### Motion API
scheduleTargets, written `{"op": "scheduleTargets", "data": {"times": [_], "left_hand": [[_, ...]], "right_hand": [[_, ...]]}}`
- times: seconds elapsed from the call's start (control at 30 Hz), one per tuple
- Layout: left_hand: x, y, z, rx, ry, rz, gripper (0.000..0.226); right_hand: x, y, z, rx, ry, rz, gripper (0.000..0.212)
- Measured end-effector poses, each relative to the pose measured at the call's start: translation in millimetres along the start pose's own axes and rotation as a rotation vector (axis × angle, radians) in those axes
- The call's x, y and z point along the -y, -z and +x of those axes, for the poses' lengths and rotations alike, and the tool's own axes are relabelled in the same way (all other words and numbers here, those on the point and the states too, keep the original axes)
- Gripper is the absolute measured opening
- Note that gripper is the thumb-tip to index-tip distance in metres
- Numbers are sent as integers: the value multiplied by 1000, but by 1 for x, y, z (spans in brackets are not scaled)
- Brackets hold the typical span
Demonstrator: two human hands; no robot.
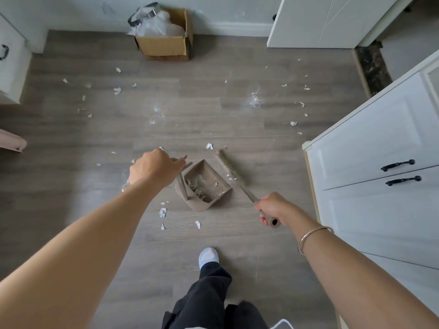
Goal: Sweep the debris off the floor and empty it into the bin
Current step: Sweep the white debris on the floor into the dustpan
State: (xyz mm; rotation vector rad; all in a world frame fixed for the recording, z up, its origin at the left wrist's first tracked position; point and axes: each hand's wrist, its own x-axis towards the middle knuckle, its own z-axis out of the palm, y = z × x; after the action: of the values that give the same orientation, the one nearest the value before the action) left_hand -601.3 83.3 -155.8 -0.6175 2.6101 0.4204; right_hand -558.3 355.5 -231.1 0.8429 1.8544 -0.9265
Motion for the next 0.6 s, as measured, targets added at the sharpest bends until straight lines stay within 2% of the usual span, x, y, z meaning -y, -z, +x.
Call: {"op": "scheduleTargets", "data": {"times": [0.1,0.23,0.4,0.6], "left_hand": [[0,3,0,1,-4,-1,49],[0,4,0,13,-5,1,52],[9,7,-3,-6,13,-20,51],[27,14,-10,-2,73,-60,54]], "right_hand": [[26,13,-24,120,16,-5,36],[47,46,-53,167,36,-19,33],[51,57,-50,90,87,-112,35],[47,34,-15,-63,146,-219,44]]}}
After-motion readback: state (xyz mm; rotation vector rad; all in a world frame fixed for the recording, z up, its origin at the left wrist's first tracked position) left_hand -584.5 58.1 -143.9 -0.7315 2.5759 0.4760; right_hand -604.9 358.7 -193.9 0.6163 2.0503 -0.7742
